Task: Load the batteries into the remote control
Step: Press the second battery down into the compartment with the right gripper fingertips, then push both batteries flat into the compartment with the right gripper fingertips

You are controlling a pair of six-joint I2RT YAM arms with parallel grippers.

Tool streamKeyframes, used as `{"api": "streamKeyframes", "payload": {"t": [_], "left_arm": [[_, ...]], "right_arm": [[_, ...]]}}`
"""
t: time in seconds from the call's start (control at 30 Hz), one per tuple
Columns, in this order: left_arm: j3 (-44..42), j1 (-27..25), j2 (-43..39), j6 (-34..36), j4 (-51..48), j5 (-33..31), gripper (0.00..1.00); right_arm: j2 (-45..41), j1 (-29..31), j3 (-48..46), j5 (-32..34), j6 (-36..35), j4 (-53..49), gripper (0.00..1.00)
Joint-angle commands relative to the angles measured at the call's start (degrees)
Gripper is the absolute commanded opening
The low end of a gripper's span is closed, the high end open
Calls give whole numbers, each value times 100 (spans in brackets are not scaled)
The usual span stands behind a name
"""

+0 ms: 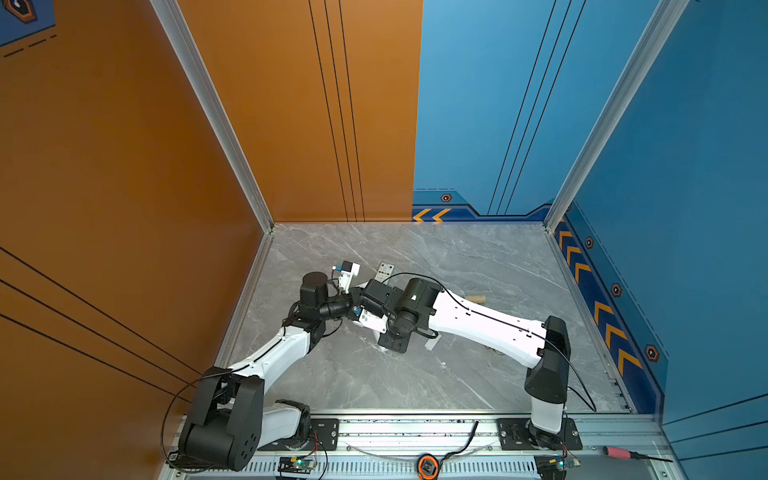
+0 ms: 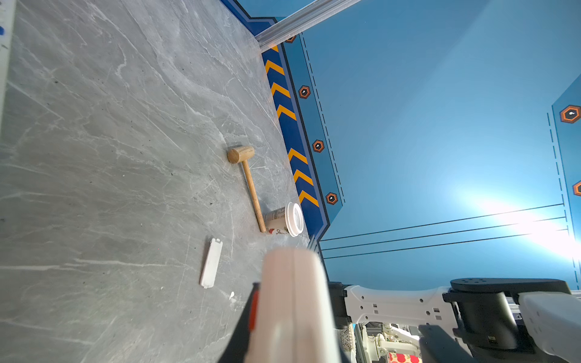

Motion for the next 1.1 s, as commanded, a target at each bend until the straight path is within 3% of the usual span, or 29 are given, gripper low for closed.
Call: {"api": "streamKeyframes", "payload": {"t": [0.0,0.33,0.77,1.07], "left_arm": [[87,-164,-300,-646,428,897,0],[111,-168,-292,-891,705,1085,0],[216,-166,-224,-1086,848,1175,0],[269,-227,-154,-1301,1091,1212,0]], "right_arm": [[107,-42,-302,374,-277,701,7],[-116,-36,-628,566,-1048,728,18],[-229,-79,-732,525,-1789,745,16],[-248,11,-836,858,-2074,785,14]]}}
